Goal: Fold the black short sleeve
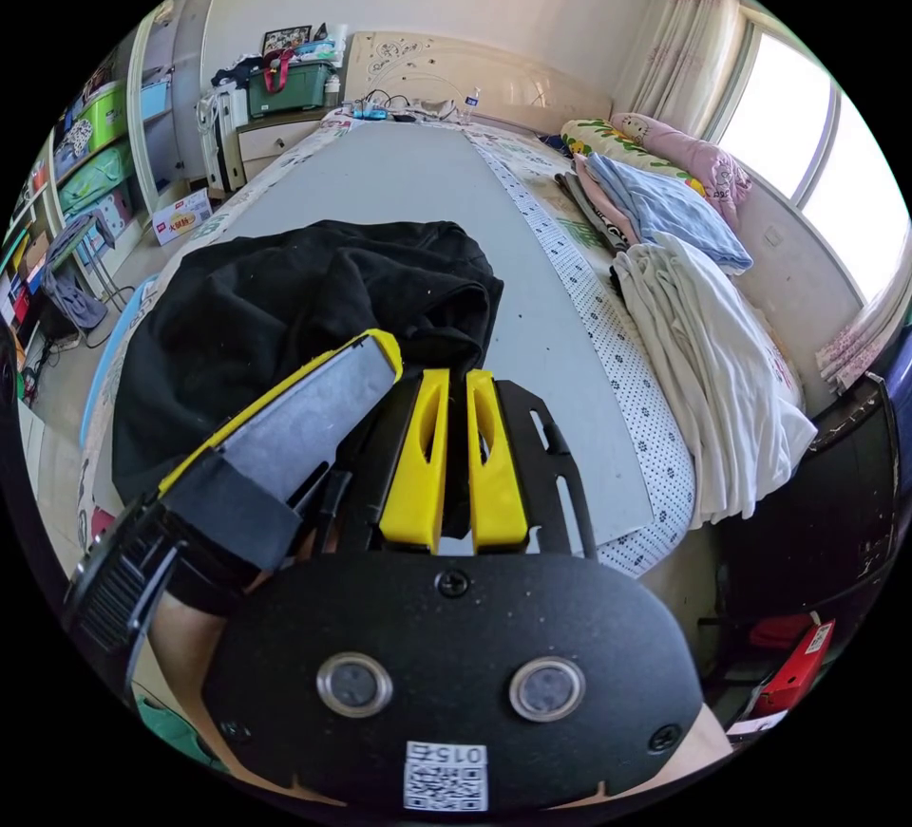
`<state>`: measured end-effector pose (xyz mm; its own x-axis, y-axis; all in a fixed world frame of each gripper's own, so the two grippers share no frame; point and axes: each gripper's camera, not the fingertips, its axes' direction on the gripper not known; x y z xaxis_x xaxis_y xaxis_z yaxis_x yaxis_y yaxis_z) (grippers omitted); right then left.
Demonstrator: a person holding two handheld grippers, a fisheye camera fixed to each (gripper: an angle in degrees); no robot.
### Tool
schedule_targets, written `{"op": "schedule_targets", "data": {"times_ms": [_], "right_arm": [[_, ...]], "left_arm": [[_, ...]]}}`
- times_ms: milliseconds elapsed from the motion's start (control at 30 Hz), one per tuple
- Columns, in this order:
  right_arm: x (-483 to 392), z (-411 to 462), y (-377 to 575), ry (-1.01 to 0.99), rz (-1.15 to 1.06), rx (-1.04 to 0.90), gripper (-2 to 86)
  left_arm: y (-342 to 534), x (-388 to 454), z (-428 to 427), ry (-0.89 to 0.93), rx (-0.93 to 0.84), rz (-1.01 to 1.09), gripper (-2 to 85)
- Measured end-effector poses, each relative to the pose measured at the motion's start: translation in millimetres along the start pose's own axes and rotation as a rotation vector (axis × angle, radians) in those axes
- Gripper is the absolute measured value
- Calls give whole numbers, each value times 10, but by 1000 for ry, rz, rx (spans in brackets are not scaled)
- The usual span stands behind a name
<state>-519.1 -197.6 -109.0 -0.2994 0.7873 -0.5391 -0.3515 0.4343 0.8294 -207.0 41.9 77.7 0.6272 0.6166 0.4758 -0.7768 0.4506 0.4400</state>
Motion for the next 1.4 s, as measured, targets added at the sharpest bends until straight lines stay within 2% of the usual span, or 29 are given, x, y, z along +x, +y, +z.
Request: {"op": "schedule_targets", "data": {"times_ms": [567,1033,1300,1400], "right_arm": [[-391,250,336,-8,6,0,27],[-663,789,777,38,63,10,25],[-650,1308,1003,15,38,12,12],[-497,1550,1091,-48,67,12,12]], "left_arm": [[-111,126,68,-6,0,8,60],[-114,191,114,79,-9,5,58],[-24,437,148,32,3,43,53],[-6,639,171,-23,-10,81,53]]}}
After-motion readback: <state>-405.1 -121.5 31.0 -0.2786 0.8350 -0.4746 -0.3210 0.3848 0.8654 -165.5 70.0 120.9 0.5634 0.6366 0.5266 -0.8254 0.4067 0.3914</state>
